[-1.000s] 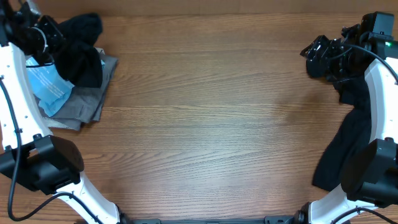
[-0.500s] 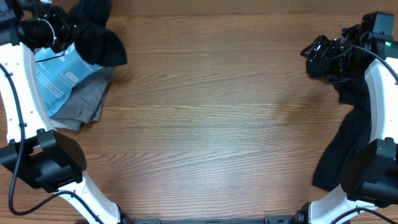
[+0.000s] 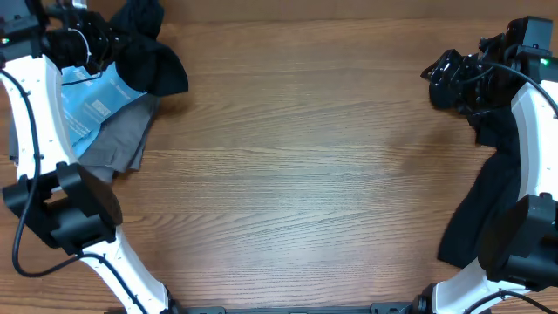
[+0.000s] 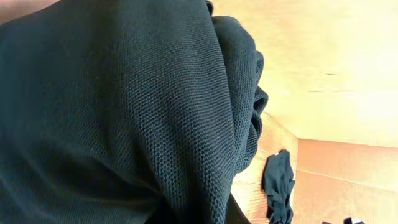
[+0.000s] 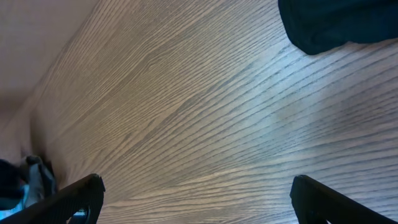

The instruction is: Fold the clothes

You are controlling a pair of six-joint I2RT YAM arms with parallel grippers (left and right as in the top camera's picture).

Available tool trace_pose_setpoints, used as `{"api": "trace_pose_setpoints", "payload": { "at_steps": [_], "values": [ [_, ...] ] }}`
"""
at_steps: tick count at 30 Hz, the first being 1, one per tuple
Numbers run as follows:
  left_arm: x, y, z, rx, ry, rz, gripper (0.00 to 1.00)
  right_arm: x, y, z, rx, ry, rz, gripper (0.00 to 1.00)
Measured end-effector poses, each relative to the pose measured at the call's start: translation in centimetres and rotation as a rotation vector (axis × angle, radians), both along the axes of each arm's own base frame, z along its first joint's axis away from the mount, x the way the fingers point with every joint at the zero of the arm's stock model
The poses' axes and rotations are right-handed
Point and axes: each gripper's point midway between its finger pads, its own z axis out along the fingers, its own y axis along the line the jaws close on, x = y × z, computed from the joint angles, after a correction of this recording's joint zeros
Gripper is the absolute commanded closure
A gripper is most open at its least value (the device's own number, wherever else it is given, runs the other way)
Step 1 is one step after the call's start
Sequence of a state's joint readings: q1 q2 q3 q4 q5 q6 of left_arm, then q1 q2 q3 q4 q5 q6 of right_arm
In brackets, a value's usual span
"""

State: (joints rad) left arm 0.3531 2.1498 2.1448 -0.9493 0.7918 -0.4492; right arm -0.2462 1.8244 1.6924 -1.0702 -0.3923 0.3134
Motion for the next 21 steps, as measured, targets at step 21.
{"api": "trace_pose_setpoints", "payload": {
  "at_steps": [21],
  "values": [
    [-5.3, 13.5, -5.4, -0.012, 0.152, 0.219, 0.95, 0.0, 0.0, 0.0, 0.0, 0.0, 0.0, 0.0]
  ]
}}
